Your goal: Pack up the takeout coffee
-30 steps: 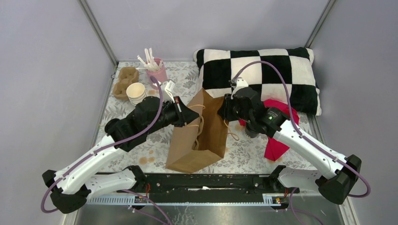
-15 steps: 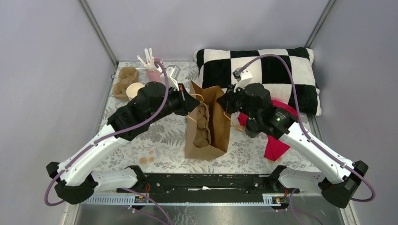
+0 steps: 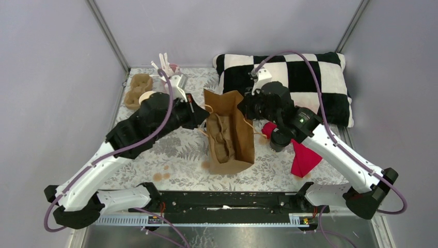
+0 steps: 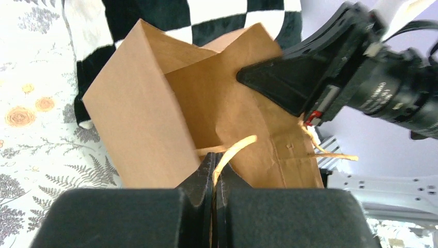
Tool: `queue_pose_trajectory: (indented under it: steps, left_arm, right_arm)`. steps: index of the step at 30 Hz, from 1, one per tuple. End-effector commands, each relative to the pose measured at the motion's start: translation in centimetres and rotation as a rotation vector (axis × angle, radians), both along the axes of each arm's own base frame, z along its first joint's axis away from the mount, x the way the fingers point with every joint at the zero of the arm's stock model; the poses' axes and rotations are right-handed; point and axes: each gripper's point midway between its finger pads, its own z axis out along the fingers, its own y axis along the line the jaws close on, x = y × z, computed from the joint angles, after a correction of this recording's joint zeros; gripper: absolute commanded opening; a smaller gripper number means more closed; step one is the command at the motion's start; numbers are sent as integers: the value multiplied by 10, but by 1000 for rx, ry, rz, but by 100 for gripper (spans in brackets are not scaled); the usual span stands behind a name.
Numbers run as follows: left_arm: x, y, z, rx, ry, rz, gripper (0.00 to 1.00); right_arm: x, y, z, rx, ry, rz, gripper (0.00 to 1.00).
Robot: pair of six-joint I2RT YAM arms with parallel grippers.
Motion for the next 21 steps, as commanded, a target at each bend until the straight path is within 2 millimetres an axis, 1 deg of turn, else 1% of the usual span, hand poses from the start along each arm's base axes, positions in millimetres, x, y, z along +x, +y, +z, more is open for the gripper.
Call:
queue_pose_trajectory:
  steps: [1, 4, 5, 6, 7, 8, 9, 10, 11, 12, 13, 14, 15, 17, 19, 20, 21]
  left_arm:
    - [-6, 19, 59, -106, -53, 60, 0]
    - [-11, 21, 75, -165, -48, 67, 0]
    - [-12, 22, 80, -179, -49, 70, 0]
    - [-12, 23, 80, -183, -48, 75, 0]
    - [-11, 26, 75, -178, -36, 92, 0]
    - [-8, 31, 61, -161, -7, 139, 0]
    - [-5, 40, 42, -137, 35, 198, 0]
    - [-5, 47, 17, -104, 82, 249, 0]
    - [-5, 51, 0, -95, 118, 281, 0]
    - [-7, 50, -8, -91, 131, 276, 0]
    - [-10, 49, -11, -87, 136, 255, 0]
    - [-12, 50, -10, -81, 134, 244, 0]
    - [-14, 51, -5, -76, 123, 233, 0]
    - [-18, 51, 15, -78, 87, 193, 0]
    - [-20, 48, 50, -134, 30, 159, 0]
    - [-21, 47, 68, -173, 0, 145, 0]
    - [-21, 45, 80, -203, -19, 132, 0]
  right_arm:
    - [-14, -1, 25, -4, 85, 10, 0]
    - [-22, 1, 39, -5, 133, 33, 0]
    - [-24, 2, 40, -8, 145, 39, 0]
    - [-25, 1, 40, -10, 157, 33, 0]
    - [-25, -1, 34, -19, 178, 15, 0]
    - [-24, -3, 21, -33, 210, -13, 0]
    - [-23, -7, 2, -55, 246, -47, 0]
    - [-21, -10, -16, -87, 275, -74, 0]
    - [-20, -13, -36, -131, 311, -95, 0]
    - [-21, -19, -52, -197, 353, -112, 0]
    - [-22, -23, -60, -257, 392, -120, 0]
    - [-22, -26, -62, -310, 418, -128, 0]
    - [-21, -28, -61, -349, 436, -127, 0]
    - [-19, -23, -38, -347, 418, -105, 0]
    - [-17, -10, -6, -269, 349, -51, 0]
    - [-17, -5, 7, -234, 319, -29, 0]
    - [-17, -4, 16, -208, 301, -25, 0]
